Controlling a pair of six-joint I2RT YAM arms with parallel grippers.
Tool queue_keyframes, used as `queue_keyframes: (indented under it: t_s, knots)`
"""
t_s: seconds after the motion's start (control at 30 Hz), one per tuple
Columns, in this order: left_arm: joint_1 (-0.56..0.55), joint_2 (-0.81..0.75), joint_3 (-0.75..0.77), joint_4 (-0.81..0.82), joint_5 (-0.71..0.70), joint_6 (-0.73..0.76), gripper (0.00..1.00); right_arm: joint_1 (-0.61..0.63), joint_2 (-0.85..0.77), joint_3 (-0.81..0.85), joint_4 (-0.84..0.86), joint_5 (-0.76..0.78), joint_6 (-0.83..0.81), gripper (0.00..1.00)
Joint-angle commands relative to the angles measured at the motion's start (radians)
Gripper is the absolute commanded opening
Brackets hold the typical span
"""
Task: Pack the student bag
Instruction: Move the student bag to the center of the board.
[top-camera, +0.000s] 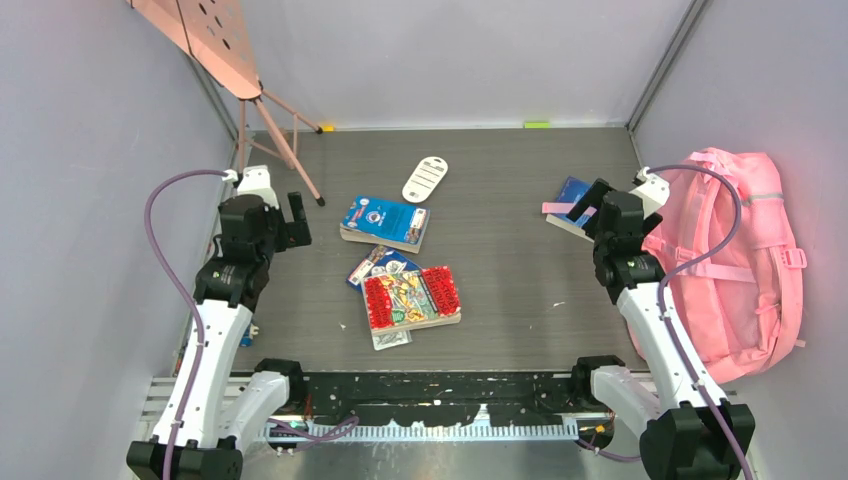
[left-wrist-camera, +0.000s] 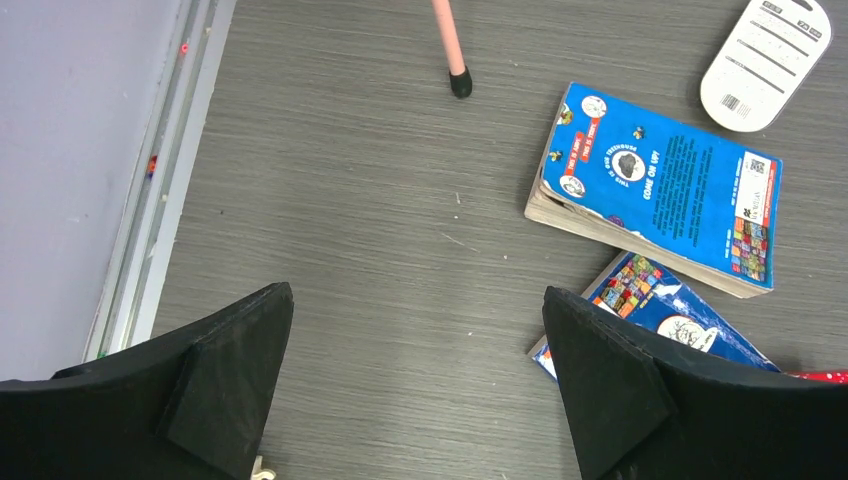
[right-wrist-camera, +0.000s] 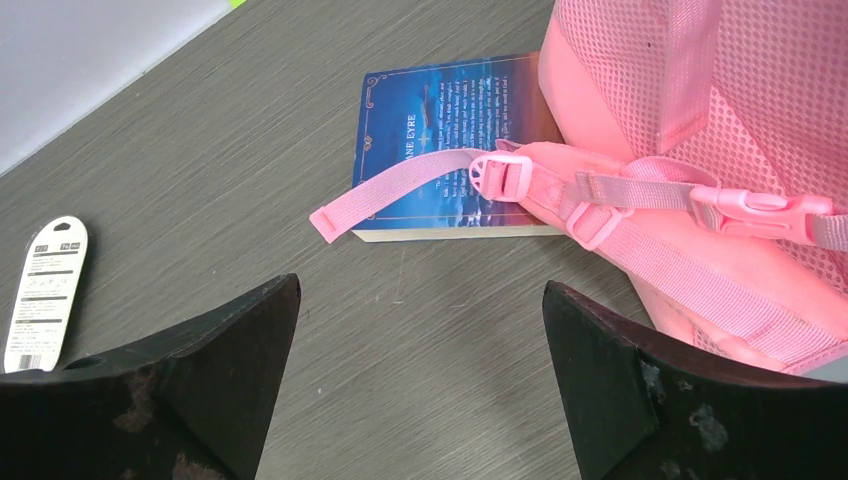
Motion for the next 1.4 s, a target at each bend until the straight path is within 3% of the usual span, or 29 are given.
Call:
queue_keyframes:
  t_s: [0.0,0.17,0.27,0.5,0.67,0.83,1.13,1.37]
  knots:
    - [0.005,-0.011,0.019,0.028,0.001,0.011,1.00,-0.003,-0.015,0.046,0.015,0.018,-0.023,0.98]
    - [0.005,-0.013,0.018,0.032,0.020,-0.006,1.00,-0.003,-0.063,0.008,0.078,-0.120,-0.057,0.99]
    - [0.005,0.004,0.037,0.020,-0.014,-0.033,1.00,-0.002,-0.081,0.003,0.081,-0.105,-0.071,1.00]
    - [0.005,-0.019,0.014,0.016,-0.029,-0.001,1.00,-0.002,-0.015,0.079,0.007,0.126,-0.095,1.00]
    - [0.005,-0.053,-0.007,0.023,-0.013,0.014,1.00,-0.002,0.131,0.192,-0.009,0.475,-0.250,1.00]
    - [0.006,-0.048,-0.014,0.034,0.012,0.015,1.00,-0.025,0.261,0.313,-0.015,0.677,-0.389,1.00]
    - [0.005,-0.047,-0.024,0.036,0.004,0.021,1.00,-0.193,0.237,0.396,-0.019,0.713,-0.428,1.00]
    - [0.006,-0.011,-0.022,0.033,0.013,0.021,1.00,-0.230,0.194,0.464,-0.053,0.696,-0.446,1.00]
